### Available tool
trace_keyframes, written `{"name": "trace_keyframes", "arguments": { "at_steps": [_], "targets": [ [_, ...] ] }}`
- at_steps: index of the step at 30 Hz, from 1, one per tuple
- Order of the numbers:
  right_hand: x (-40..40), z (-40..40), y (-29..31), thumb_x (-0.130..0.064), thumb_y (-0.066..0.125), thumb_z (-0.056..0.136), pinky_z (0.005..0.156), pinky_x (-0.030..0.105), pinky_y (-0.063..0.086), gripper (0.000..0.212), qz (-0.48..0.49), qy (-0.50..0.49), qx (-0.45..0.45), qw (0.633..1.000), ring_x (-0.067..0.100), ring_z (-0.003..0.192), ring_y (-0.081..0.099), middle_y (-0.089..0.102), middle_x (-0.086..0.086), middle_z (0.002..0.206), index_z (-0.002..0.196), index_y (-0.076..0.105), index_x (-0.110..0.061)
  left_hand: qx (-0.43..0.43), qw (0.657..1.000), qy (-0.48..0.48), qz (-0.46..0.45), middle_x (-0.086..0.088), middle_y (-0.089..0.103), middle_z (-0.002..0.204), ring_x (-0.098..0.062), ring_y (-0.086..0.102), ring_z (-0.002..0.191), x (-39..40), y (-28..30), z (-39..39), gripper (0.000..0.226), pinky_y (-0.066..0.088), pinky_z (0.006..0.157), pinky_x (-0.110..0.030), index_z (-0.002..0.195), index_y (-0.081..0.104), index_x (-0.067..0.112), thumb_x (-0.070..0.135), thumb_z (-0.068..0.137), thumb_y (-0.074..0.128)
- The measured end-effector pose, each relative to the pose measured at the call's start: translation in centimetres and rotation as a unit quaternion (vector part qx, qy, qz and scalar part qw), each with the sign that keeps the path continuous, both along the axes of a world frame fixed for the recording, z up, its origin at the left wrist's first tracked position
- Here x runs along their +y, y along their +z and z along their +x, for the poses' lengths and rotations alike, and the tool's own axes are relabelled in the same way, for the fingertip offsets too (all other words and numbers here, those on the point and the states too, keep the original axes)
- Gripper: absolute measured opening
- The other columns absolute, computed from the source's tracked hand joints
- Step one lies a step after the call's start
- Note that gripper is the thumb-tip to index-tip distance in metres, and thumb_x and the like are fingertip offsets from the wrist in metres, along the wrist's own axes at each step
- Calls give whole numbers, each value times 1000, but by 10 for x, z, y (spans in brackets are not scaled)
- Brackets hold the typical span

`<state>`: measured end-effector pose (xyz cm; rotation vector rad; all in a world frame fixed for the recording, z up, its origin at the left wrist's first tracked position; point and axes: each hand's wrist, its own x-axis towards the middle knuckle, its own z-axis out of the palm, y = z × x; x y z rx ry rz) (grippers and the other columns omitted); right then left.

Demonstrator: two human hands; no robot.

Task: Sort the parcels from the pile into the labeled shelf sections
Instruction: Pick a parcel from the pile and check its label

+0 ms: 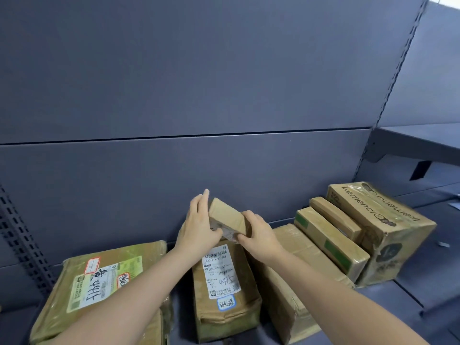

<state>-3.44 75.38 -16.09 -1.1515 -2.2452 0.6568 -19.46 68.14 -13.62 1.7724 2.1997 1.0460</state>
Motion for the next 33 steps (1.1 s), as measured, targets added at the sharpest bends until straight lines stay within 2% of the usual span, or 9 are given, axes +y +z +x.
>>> {"name": "trace_keyframes", "arguments": {
  "at_steps": [3,7,10,13,16,20,25,29,33],
  "targets": [
    [-5,1,3,-23,67,77,90,37,50,32,-133,-19,99,986,16,101,61,66,-4,105,107,56,-23,-99,995,25,-9,-2,13,157,-23,32,139,2,5,-2,110,40,103,-39,154,-4,23,28,78,75],
    [-10,1,8,-16,66,82,94,38,51,28,-240,-22,153,958,12,103,64,68,-9,109,107,56,-26,-179,983,24,-37,-4,17,158,-22,25,144,2,3,-4,117,32,110,-40,154,-3,22,33,74,81],
    [-15,1,12,-10,61,86,80,27,51,24,-306,-24,208,929,14,99,67,69,-3,109,109,56,-16,-196,979,9,-52,-2,25,157,-21,25,144,0,-1,-1,118,27,113,-39,155,-1,22,36,73,82],
    [-18,-2,11,-11,58,89,73,27,52,24,-354,-32,231,906,17,95,70,71,1,109,113,55,-15,-204,977,-12,-53,5,43,149,-17,39,136,0,-3,3,117,36,108,-34,155,1,23,35,72,82],
    [-17,-2,8,-12,57,90,72,27,55,23,-364,-39,234,901,17,93,71,71,1,109,113,56,-16,-208,976,-26,-57,8,51,141,-14,50,126,-1,-2,6,113,40,92,-22,155,0,23,30,75,80],
    [-16,-2,6,-14,57,90,78,29,58,23,-365,-42,232,901,16,92,72,71,0,108,112,55,-16,-211,975,-34,-51,9,53,139,-12,53,120,-1,-1,7,112,39,86,-20,155,-1,24,27,77,79],
    [-19,-1,7,-16,55,89,73,25,55,23,-373,-42,229,898,15,92,71,72,0,106,112,58,-17,-208,975,-53,-53,10,52,139,0,54,96,0,-3,10,110,42,65,-6,155,-7,26,23,81,75],
    [-22,0,7,-21,55,83,75,24,55,32,-369,-43,228,900,13,94,70,72,-2,107,114,62,-23,-182,981,-54,-42,4,45,145,-15,49,123,1,-5,13,116,46,98,-34,150,-16,38,30,78,75],
    [-24,-1,5,-13,50,90,81,30,57,30,-361,-40,254,896,15,97,69,72,-4,109,114,58,-30,-108,992,-51,-43,-2,43,129,-19,54,110,-2,-3,18,111,49,88,-35,145,-25,43,41,84,67]
  ]
}}
